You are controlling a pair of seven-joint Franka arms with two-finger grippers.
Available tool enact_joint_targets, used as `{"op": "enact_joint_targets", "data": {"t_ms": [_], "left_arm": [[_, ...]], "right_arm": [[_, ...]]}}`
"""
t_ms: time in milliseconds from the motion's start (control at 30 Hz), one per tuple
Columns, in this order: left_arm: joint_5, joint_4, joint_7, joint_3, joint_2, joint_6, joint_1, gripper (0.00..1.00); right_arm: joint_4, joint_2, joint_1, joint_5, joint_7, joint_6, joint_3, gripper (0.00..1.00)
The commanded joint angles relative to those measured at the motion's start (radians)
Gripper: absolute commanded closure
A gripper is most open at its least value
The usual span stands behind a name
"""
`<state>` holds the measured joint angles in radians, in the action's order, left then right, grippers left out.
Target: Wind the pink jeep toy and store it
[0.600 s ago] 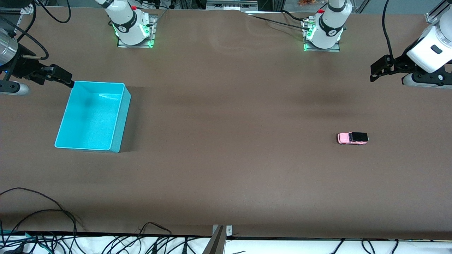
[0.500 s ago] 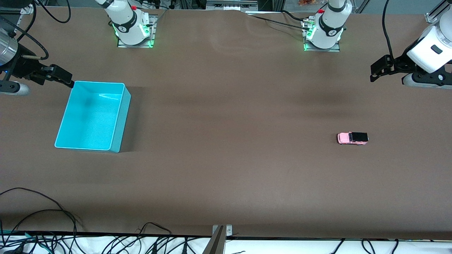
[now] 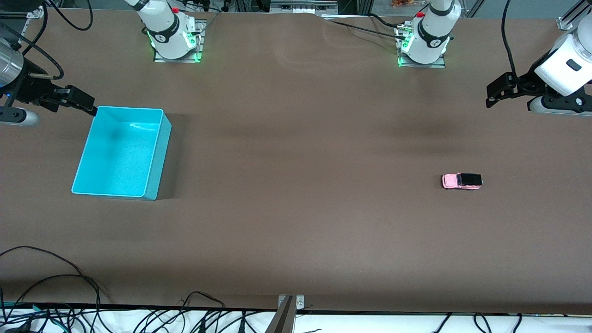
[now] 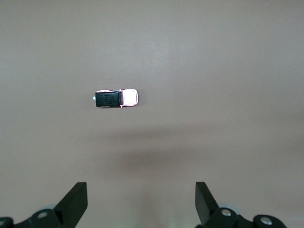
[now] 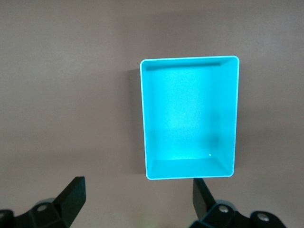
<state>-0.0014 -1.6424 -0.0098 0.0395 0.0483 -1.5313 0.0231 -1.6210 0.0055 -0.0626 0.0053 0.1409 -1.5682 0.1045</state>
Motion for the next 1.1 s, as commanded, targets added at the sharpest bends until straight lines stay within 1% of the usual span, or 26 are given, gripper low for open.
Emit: {"op": "enact_joint_targets", "data": {"t_ms": [0, 1067], "left_arm": [[-0.014, 0.032, -0.005, 0.003, -0.012, 0.023, -0.011, 0.0], [-0.023, 0.029, -0.004, 0.013, -0.012, 0.031, 0.001, 0.0]], "right_arm": [[0.003, -0.002, -0.003, 0.005, -0.007, -0.006, 0.0, 0.0], [-0.007, -0.004, -0.003, 0.005, 0.002, -0.006, 0.001, 0.0]]}}
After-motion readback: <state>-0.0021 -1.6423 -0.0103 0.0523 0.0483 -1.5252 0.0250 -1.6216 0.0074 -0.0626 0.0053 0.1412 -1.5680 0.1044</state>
